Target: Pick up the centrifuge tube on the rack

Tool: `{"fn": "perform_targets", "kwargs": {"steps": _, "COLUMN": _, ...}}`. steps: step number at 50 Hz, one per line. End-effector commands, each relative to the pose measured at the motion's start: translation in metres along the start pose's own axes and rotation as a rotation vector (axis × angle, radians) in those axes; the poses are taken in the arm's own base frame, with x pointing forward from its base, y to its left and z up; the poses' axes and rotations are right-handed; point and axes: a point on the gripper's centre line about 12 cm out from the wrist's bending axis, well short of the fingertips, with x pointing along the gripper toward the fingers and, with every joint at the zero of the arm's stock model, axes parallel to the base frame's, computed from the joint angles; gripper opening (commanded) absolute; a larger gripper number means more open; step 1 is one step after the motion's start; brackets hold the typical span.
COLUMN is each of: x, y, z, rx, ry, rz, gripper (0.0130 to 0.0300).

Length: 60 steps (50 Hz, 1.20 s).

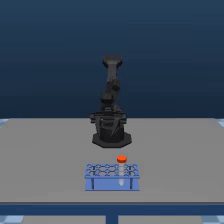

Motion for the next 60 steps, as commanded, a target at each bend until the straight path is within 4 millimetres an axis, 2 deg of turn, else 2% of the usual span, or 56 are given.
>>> {"fn": "perform_targets", "kwargs": {"steps": 1, "x": 0.003, "y": 0.003, "z": 0.002, "rx": -0.011, "ry": -0.001, "rz": 0.003, "gripper": 0.0300}}
{"fn": "perform_targets", "kwargs": {"steps": 30, "x": 0.029, "y": 0.022, "z": 0.012, "rx": -0.036, "ry": 0.020, "rz": 0.035, "gripper": 0.0300}}
{"fn": "perform_targets", "kwargs": {"steps": 48, "x": 0.062, "y": 0.045, "z": 0.024, "rx": -0.068, "ry": 0.054, "rz": 0.069, "gripper": 0.0300}}
{"fn": "perform_targets", "kwargs": {"steps": 60, "x": 0.076, "y": 0.055, "z": 0.029, "rx": -0.082, "ry": 0.067, "rz": 0.084, "gripper": 0.0300}}
